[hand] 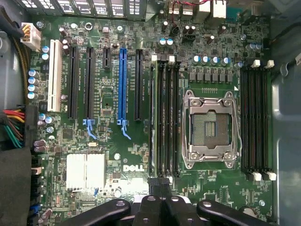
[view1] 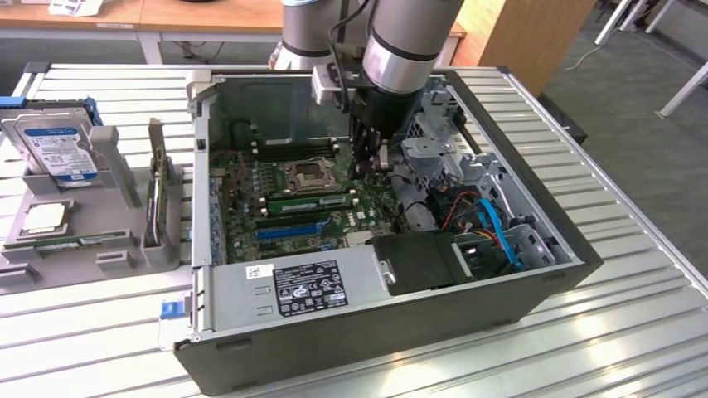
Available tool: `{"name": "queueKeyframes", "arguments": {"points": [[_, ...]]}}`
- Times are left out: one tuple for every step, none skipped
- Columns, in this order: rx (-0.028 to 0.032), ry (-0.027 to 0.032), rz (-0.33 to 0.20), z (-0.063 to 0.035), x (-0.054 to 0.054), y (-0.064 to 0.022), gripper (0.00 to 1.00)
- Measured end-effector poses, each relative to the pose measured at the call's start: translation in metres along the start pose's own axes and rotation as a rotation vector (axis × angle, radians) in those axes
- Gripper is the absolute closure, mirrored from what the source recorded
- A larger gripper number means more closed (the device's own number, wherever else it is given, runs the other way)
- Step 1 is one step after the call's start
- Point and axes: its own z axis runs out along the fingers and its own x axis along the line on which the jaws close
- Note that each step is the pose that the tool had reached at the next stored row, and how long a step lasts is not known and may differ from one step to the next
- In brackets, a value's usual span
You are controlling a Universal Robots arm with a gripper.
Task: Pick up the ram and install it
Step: 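Press down the ram until it locks into place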
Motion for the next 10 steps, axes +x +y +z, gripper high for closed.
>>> {"name": "queueKeyframes", "arguments": {"points": [[0.0001,-0.0002,0.0,0.0004,0.0,0.0,0.9],[0.0001,-0.0001,0.0,0.0014,0.0,-0.0001,0.9],[0.0,0.0,0.0,0.0026,0.0,-0.0002,0.9],[0.0,0.0,0.0,0.0041,0.0,-0.0003,0.9],[0.0,0.0,0.0,0.0055,0.001,-0.0003,0.9],[0.0,0.0,0.0,0.0069,0.001,-0.0004,0.9],[0.0,0.0,0.0,0.0083,0.001,-0.0005,0.9],[0.0,-0.0001,0.0,0.0099,0.001,-0.0006,0.9],[0.0,-0.0001,0.0,0.0114,0.001,-0.0007,0.9],[0.0,-0.0001,0.0,0.0129,0.001,-0.0008,0.9]]}}
